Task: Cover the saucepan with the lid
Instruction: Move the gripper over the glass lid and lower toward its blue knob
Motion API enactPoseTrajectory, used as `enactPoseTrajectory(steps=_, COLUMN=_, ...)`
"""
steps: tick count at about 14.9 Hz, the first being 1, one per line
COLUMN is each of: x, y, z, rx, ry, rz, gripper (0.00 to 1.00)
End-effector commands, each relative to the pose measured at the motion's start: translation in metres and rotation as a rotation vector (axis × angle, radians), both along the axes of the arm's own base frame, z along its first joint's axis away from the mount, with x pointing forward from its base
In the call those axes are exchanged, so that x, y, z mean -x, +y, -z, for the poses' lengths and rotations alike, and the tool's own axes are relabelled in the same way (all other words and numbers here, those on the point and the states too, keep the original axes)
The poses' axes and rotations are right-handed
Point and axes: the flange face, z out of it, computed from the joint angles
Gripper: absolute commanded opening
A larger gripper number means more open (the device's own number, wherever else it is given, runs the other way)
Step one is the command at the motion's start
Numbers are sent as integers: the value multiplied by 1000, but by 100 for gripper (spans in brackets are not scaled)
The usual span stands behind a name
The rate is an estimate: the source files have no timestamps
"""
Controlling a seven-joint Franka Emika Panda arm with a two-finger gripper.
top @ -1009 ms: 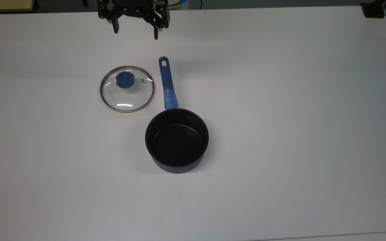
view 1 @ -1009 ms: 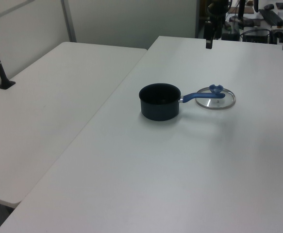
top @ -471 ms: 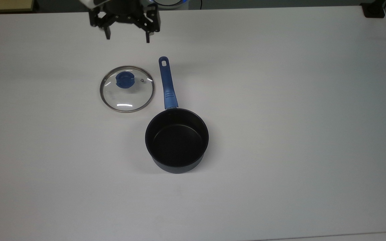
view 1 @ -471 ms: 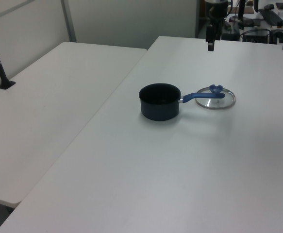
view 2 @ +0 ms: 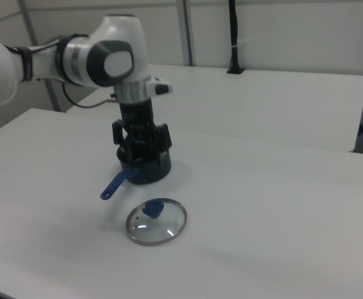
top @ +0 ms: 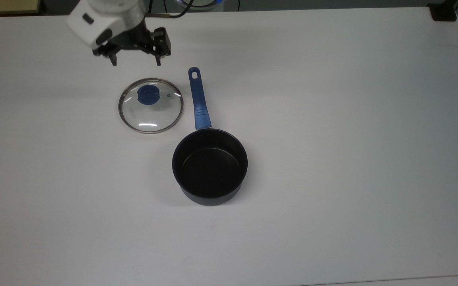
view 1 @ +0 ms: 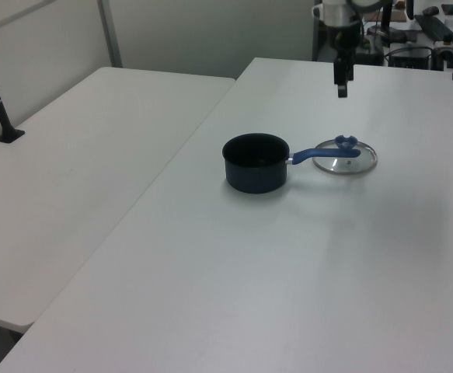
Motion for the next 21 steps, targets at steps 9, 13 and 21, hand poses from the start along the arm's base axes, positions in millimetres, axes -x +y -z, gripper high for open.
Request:
enactPoseTrajectory(steps=9, x=19, y=-14, z=132, rx=20, ry=57, rz=-291, gripper=98)
enactPoseTrajectory(steps=13, x=16, y=-14, z=135, rx=15, ry=35, rz=-286, gripper=97)
enactPoseTrajectory(steps=21, x=13, y=-10, z=146, rx=-7, ry=18, rz=-274, gripper=82)
